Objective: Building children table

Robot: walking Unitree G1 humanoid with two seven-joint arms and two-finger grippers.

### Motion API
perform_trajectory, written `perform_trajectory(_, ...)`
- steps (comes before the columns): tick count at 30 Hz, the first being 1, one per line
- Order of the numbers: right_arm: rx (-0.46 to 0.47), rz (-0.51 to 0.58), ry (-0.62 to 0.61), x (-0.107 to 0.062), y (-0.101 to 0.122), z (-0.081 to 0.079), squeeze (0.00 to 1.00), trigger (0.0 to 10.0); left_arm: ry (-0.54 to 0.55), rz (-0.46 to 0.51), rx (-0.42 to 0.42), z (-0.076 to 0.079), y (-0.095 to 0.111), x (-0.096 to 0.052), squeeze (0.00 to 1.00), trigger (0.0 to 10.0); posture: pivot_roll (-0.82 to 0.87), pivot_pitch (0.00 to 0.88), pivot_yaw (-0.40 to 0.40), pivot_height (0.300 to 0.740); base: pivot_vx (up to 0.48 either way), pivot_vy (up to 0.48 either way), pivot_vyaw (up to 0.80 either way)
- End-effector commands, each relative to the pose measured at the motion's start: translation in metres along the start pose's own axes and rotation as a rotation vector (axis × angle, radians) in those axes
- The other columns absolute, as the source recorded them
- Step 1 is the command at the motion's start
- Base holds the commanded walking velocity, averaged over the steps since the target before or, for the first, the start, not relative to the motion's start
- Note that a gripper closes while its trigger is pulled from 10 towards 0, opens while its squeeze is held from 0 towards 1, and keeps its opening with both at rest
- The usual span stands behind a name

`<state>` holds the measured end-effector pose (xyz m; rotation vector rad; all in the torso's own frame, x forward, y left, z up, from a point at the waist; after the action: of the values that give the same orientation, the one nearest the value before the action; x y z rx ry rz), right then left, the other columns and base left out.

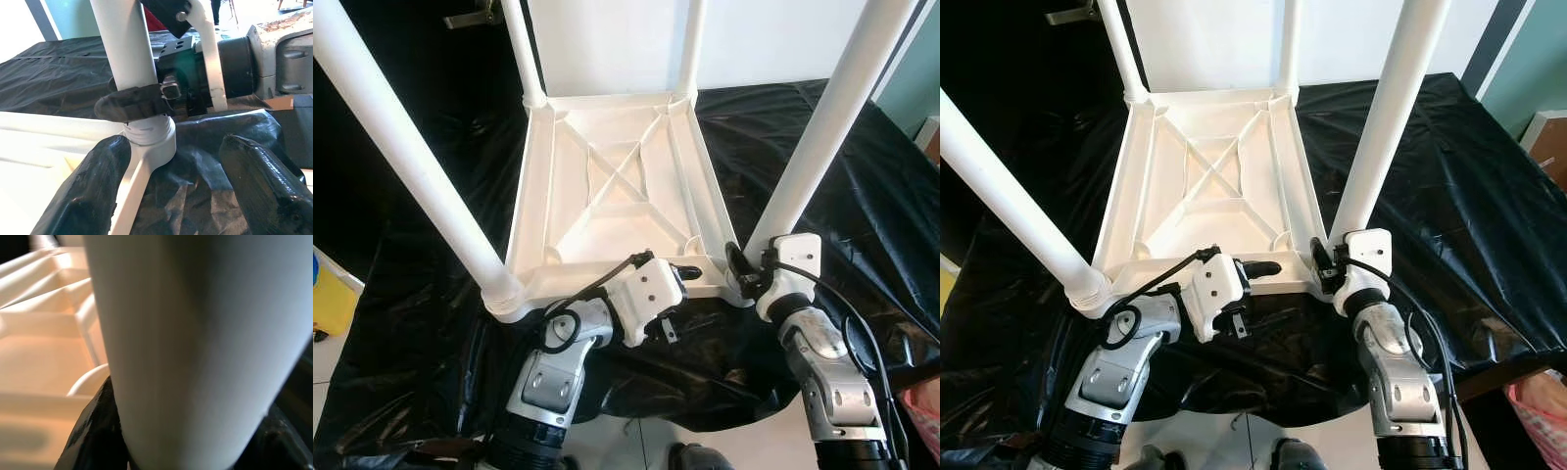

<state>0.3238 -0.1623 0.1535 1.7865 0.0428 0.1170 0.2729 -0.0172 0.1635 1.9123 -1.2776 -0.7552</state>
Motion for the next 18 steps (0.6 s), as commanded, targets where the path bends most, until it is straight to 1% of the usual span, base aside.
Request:
perform_trajectory(1,0.02,-0.067,-0.065,-0.004,-0.019,0.003,0.0,10.0,0.153,-0.048,-0.001,-0.013,-0.006,0.0,0.0,10.0,-0.16,0.11,0.04,0.74,0.0,0.0,0.0)
perform_trajectory(2,0.02,-0.067,-0.065,-0.004,-0.019,0.003,0.0,10.0,0.153,-0.048,-0.001,-0.013,-0.006,0.0,0.0,10.0,-0.16,0.11,0.04,0.74,0.0,0.0,0.0)
perform_trajectory(4,0.017,-0.031,-0.195,-0.008,-0.017,0.005,0.0,10.0,0.155,-0.051,-0.002,-0.013,-0.007,0.0,0.0,10.0,-0.15,0.114,0.036,0.74,0.0,0.0,0.0)
perform_trajectory(6,0.017,-0.031,-0.195,-0.008,-0.017,0.005,0.0,10.0,0.155,-0.051,-0.002,-0.013,-0.007,0.0,0.0,10.0,-0.15,0.114,0.036,0.74,0.0,0.0,0.0)
perform_trajectory(7,0.023,-0.01,-0.263,-0.01,-0.017,0.006,0.0,10.0,0.158,-0.052,-0.002,-0.014,-0.007,0.0,0.0,10.0,-0.15,0.114,0.037,0.74,0.0,0.0,0.0)
perform_trajectory(8,0.023,-0.01,-0.263,-0.01,-0.017,0.006,0.0,10.0,0.158,-0.052,-0.002,-0.014,-0.007,0.0,0.0,10.0,-0.15,0.114,0.037,0.74,0.0,0.0,0.0)
perform_trajectory(9,0.034,-0.007,-0.294,-0.012,-0.018,0.002,0.0,10.0,0.16,-0.054,-0.001,-0.015,-0.007,0.0,0.0,10.0,-0.14,0.113,0.037,0.74,0.0,0.0,0.0)
perform_trajectory(11,0.034,-0.007,-0.294,-0.012,-0.018,0.002,0.0,10.0,0.16,-0.054,-0.001,-0.015,-0.007,0.0,0.0,10.0,-0.14,0.113,0.037,0.74,0.0,0.0,0.0)
perform_trajectory(12,0.04,-0.008,-0.303,-0.011,-0.018,-0.002,0.0,10.0,0.162,-0.054,-0.001,-0.015,-0.008,0.0,0.0,10.0,-0.15,0.113,0.038,0.74,0.0,0.0,0.0)
perform_trajectory(18,0.036,-0.009,-0.289,-0.009,-0.017,-0.007,0.0,10.0,0.169,-0.057,0.001,-0.017,-0.008,0.0,0.0,10.0,-0.15,0.112,0.032,0.74,0.0,0.0,0.0)
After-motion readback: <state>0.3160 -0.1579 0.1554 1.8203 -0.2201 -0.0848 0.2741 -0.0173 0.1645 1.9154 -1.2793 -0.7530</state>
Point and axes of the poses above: a point about 5 cm out from each wrist's last joint towards the gripper, its own x axis pointing out of the wrist towards the gripper, its own y axis along the axis of the wrist's last joint, z = x × y, the point moved 5 cm from there along x, pointing out of the wrist towards the gripper, and after that the axes turned 15 degrees about x, right-handed, at the moved point
